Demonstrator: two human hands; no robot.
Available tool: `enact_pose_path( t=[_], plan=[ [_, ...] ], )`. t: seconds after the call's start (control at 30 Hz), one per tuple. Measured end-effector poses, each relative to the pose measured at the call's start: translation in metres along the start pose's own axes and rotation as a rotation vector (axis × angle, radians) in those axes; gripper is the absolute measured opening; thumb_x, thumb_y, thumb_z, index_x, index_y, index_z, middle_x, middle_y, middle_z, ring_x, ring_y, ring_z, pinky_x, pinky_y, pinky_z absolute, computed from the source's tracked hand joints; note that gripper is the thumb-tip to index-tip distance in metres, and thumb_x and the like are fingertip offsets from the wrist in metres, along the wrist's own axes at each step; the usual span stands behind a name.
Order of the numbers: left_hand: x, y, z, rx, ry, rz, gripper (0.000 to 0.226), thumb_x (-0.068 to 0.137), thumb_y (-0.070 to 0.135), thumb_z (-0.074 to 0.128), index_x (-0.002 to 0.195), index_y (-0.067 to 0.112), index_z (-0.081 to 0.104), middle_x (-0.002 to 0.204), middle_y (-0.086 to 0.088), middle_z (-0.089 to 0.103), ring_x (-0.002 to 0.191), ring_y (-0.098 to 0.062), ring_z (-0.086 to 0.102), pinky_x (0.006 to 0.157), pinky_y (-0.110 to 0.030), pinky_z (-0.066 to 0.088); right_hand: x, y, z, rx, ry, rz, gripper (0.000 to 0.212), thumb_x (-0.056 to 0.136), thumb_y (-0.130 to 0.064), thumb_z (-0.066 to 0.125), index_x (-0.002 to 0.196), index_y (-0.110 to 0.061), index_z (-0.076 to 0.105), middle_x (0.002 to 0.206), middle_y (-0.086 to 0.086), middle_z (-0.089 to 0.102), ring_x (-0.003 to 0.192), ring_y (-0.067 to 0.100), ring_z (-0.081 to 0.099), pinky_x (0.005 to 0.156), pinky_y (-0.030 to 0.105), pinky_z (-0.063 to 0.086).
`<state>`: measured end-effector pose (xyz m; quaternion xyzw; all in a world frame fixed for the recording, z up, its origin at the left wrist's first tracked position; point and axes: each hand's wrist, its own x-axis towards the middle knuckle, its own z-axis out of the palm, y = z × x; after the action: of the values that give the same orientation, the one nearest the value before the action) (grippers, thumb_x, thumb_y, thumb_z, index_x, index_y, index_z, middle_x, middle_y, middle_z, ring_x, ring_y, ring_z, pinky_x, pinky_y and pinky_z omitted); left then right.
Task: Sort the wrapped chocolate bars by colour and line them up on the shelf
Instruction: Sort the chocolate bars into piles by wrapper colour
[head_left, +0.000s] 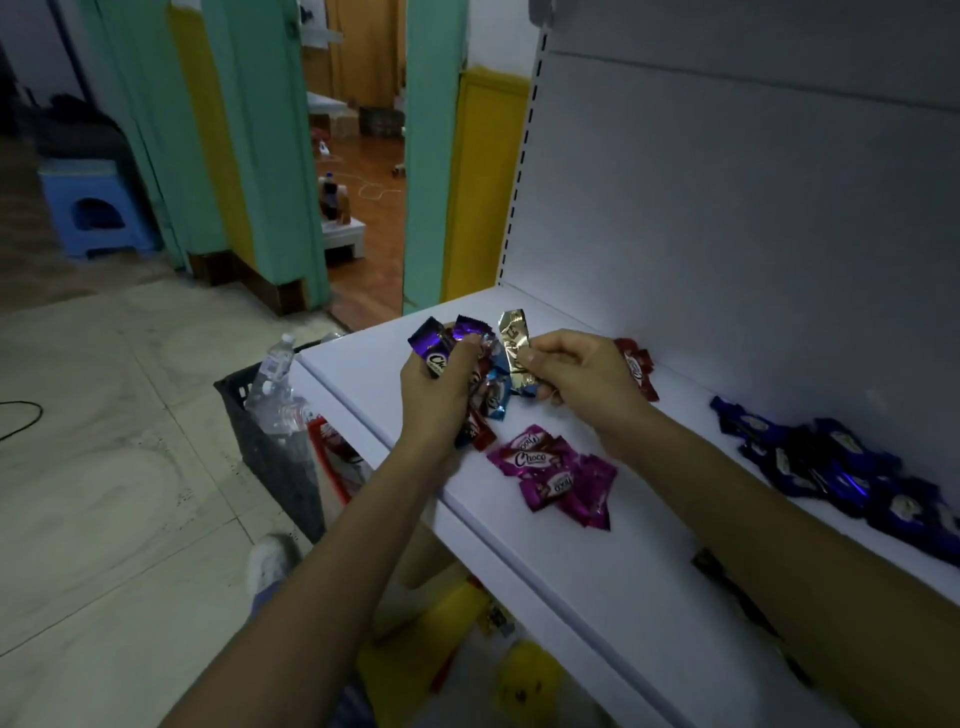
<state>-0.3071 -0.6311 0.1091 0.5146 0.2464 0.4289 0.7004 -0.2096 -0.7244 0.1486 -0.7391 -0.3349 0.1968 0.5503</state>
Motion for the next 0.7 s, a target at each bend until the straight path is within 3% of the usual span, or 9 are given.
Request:
enact_pose_path(
  t=[0.13, 0.27, 0.37, 0.47, 0.6, 0.7],
  plan=[
    [-0.008, 0.007, 0.004, 0.053, -0.018, -0.02, 0.011, 0.094, 0.024, 0.059, 0.087, 0.017, 0.066, 0.084, -0.007, 0.072, 0.082, -0.02, 0.071, 0.077, -0.035, 0.056, -0.022, -0.003, -0.033, -0.02, 0.048, -0.012, 0.013, 0.089, -0.009, 0.063, 0.098, -0.016, 0.068, 0.07, 0.001, 0.062, 0.047, 0.003, 0.049, 0.052, 0.02, 0.04],
    [-0.032, 0.018, 0.033, -0.01, -0.089, -0.056, 0.012, 0.093, 0.025, 0.06, 0.09, 0.014, 0.062, 0.074, -0.003, 0.065, 0.062, -0.011, 0.062, 0.055, -0.023, 0.048, -0.062, 0.006, -0.077, -0.044, 0.131, -0.038, 0.013, 0.089, -0.005, 0.061, 0.1, -0.006, 0.068, 0.068, 0.003, 0.059, 0.045, -0.001, 0.047, 0.049, 0.013, 0.04],
    [-0.071, 0.013, 0.06, -0.005, -0.198, -0.118, 0.022, 0.091, 0.029, 0.061, 0.099, 0.009, 0.062, 0.076, -0.004, 0.063, 0.061, -0.011, 0.058, 0.049, -0.021, 0.042, -0.104, 0.021, -0.119, -0.139, 0.219, -0.085, 0.013, 0.09, -0.009, 0.061, 0.097, -0.012, 0.071, 0.065, -0.009, 0.063, 0.049, -0.004, 0.049, 0.052, 0.011, 0.041],
    [-0.116, 0.0, 0.084, 0.019, -0.328, -0.172, 0.017, 0.092, 0.029, 0.061, 0.09, 0.012, 0.064, 0.066, 0.0, 0.061, 0.057, -0.01, 0.057, 0.051, -0.024, 0.042, -0.144, 0.044, -0.155, -0.219, 0.328, -0.083, 0.012, 0.087, -0.01, 0.065, 0.08, -0.02, 0.069, 0.059, -0.011, 0.061, 0.055, -0.002, 0.055, 0.058, 0.012, 0.045],
    [-0.155, -0.01, 0.104, -0.057, -0.426, -0.285, 0.015, 0.093, 0.022, 0.06, 0.081, 0.012, 0.062, 0.059, 0.001, 0.064, 0.052, -0.009, 0.062, 0.046, -0.017, 0.045, -0.171, 0.078, -0.176, -0.535, 0.42, -0.064, 0.015, 0.084, -0.015, 0.067, 0.073, -0.025, 0.067, 0.068, -0.012, 0.066, 0.068, 0.003, 0.062, 0.071, 0.028, 0.053],
    [-0.167, -0.016, 0.11, -0.079, -0.459, -0.336, 0.014, 0.093, 0.02, 0.059, 0.081, 0.014, 0.064, 0.07, -0.004, 0.071, 0.061, -0.014, 0.069, 0.05, -0.02, 0.05, -0.176, 0.091, -0.176, -0.778, 0.469, -0.066, 0.005, 0.08, -0.028, 0.071, 0.079, -0.026, 0.066, 0.075, -0.007, 0.065, 0.076, 0.013, 0.06, 0.08, 0.039, 0.049]
  ],
)
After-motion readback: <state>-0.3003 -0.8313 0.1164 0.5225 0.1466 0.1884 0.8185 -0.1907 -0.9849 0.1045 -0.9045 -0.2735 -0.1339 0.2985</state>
